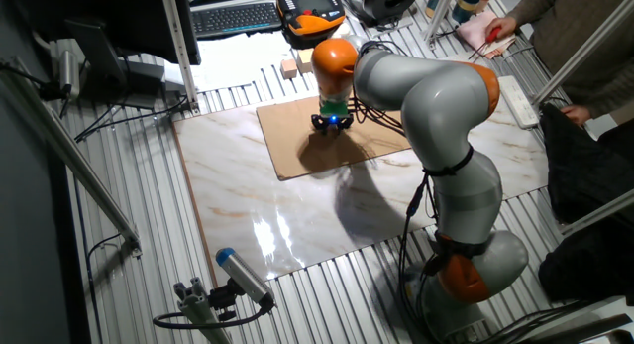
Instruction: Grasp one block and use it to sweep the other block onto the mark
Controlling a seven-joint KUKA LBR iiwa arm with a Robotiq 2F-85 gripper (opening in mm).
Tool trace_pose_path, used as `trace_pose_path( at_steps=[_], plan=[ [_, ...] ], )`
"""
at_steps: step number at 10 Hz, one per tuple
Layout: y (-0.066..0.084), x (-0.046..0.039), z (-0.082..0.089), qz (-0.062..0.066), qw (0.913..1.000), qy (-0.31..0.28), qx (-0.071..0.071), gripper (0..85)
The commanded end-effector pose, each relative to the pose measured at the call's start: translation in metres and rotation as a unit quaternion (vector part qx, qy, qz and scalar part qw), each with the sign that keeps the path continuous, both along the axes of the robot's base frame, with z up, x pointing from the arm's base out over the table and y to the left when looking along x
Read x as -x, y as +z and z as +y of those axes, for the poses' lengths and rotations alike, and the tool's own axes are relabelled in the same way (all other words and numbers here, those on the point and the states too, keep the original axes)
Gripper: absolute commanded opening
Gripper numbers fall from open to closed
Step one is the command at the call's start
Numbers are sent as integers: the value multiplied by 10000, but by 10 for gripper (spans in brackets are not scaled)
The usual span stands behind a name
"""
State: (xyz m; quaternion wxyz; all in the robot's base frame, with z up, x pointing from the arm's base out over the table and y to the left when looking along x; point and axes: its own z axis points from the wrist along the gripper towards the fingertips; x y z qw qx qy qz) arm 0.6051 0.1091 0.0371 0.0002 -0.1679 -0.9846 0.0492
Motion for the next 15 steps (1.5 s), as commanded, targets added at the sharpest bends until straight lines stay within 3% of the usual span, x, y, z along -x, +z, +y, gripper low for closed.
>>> trace_pose_path(
  at_steps=[1,3,5,6,9,10,11,13,15],
  plan=[
    [9,2,1,9,10000,1,-9,680],
    [75,36,10,38,9999,32,-108,680],
    [249,126,23,77,9998,154,-104,680],
    [339,180,22,80,9994,238,-257,510],
    [572,306,-28,365,9942,736,-689,0],
    [614,342,-31,370,9936,812,-686,0],
    [645,380,-27,342,9935,918,-571,0],
    [725,427,-61,140,9922,1200,-301,0],
    [796,468,-108,74,9912,1294,-270,0]
  ],
)
